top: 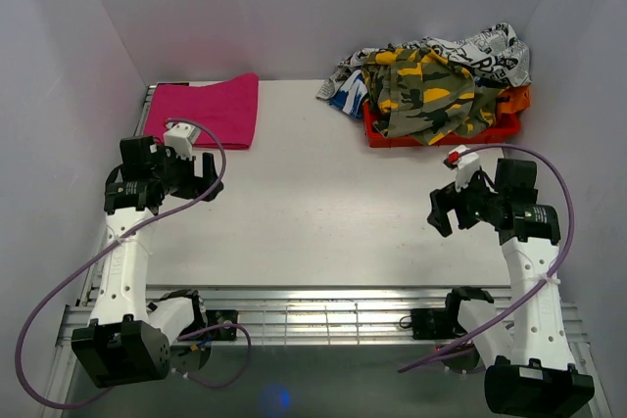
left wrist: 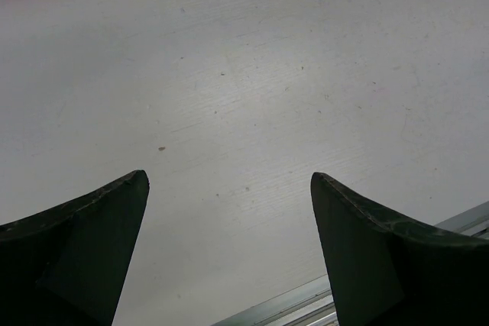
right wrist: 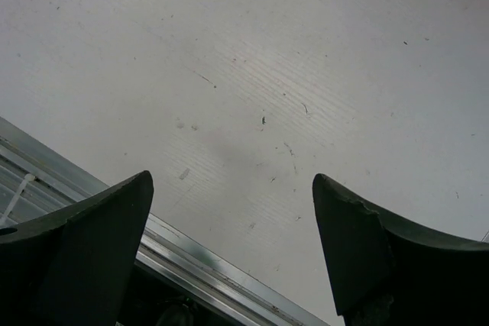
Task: Fold and stack the trousers
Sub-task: Grab the trousers from the pile
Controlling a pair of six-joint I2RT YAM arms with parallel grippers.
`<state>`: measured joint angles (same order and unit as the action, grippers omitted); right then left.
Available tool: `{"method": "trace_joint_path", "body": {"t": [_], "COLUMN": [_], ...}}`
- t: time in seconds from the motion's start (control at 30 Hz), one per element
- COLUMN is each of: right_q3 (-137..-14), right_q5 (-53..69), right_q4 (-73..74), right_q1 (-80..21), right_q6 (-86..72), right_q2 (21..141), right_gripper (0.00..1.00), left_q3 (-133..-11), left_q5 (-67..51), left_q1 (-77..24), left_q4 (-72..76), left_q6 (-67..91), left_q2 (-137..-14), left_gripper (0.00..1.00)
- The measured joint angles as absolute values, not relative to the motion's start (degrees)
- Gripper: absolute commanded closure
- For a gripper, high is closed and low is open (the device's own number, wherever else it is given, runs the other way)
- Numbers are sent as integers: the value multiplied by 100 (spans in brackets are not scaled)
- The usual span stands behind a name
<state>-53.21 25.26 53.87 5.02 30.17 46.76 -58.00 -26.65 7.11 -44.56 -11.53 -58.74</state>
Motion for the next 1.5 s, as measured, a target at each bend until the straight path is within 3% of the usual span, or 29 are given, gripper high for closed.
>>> {"method": "trace_joint_path", "body": {"t": [0.2,0.6,0.87,1.2,1.3,1.37,1.5], "right_q3": [-6313,-11120,-12062,-12097,-12095,-12064,-12011], "right_q5": [2351,2025,1949,2163,2473,2738,3295], "right_q4": [5225,4617,4283,4132,4132,4106,4038], "right_q1": [499,766,1044,1096,1076,1066,1037], "right_q6": [2578,1341,609,355,325,307,222], "right_q2": [5673,9616,11052,12390,12584,12641,12658], "right_gripper": [10,10,10,10,2,14,49], "left_q3": [-6062,-6628,-6628,-6626,-6626,-6628,-6687], "left_q5": [-2853,-3304,-3369,-3356,-3343,-3341,-3315], "left_q1": [711,711,711,711,711,711,711], "left_q4": [-4495,-4366,-4200,-4152,-4154,-4156,-4198], "left_q6": [-1039,-617,-414,-357,-355,-357,-355], "left_q2": [-5983,-6462,-6567,-6602,-6602,-6608,-6650], "left_gripper": [2,2,2,2,2,2,2]}}
